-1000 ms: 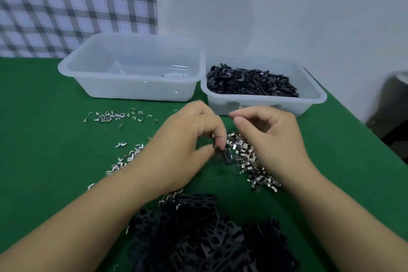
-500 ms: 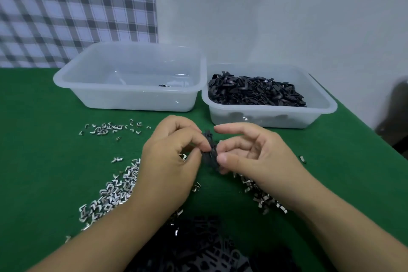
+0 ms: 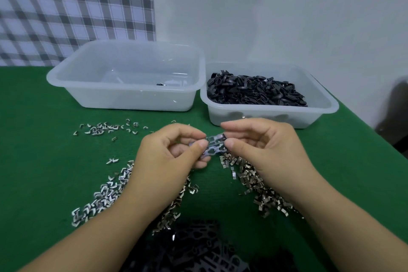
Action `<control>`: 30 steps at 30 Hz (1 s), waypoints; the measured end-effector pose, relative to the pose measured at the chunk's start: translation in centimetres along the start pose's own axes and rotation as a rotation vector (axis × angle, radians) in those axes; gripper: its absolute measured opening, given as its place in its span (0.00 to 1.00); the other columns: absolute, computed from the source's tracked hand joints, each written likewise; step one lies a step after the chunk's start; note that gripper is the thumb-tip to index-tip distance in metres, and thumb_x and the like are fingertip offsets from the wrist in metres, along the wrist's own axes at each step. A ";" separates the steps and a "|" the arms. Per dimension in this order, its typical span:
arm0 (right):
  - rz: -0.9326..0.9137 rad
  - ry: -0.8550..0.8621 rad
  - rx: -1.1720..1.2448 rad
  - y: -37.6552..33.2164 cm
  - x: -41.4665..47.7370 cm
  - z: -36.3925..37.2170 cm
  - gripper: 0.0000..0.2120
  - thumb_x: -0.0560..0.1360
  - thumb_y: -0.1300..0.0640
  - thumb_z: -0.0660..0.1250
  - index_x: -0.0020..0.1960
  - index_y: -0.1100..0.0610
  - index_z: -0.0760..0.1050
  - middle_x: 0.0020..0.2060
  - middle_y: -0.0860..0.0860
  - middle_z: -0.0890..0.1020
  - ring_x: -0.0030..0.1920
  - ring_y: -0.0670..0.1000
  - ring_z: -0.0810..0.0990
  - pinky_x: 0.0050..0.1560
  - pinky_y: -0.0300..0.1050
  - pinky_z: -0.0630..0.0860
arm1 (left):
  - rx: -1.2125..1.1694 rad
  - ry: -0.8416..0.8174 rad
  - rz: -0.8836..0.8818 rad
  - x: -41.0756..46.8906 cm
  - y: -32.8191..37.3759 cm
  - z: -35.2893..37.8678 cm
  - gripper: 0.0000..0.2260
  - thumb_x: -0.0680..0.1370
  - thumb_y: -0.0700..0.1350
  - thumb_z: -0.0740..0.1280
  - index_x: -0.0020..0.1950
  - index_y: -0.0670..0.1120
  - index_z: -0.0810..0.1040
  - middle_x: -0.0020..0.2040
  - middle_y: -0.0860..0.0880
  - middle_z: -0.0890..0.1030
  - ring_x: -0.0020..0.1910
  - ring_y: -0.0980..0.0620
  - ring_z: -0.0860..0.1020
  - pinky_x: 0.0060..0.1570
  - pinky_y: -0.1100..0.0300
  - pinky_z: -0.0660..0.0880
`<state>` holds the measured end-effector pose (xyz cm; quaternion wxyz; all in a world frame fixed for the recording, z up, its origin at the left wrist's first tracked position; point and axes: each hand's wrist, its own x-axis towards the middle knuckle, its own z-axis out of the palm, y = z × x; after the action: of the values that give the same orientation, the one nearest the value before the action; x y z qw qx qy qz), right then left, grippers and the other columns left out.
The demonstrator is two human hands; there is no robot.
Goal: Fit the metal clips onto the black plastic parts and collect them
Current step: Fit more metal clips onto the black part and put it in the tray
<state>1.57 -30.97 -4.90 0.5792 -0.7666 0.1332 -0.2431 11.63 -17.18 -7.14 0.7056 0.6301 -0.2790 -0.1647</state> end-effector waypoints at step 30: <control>-0.056 0.054 -0.176 1.4 -0.4 1.2 0.11 0.68 0.68 0.70 0.36 0.52 0.78 0.29 0.46 0.79 0.30 0.45 0.75 0.31 0.34 0.73 | 0.548 0.034 0.242 -0.1 -0.7 -0.1 0.12 0.73 0.39 0.70 0.41 0.57 0.81 0.41 0.57 0.76 0.35 0.55 0.79 0.38 0.59 0.78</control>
<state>2.01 -30.21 -6.53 0.4989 -0.8111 0.1479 -0.2673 11.68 -17.14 -7.82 0.5283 0.7621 -0.3742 0.0125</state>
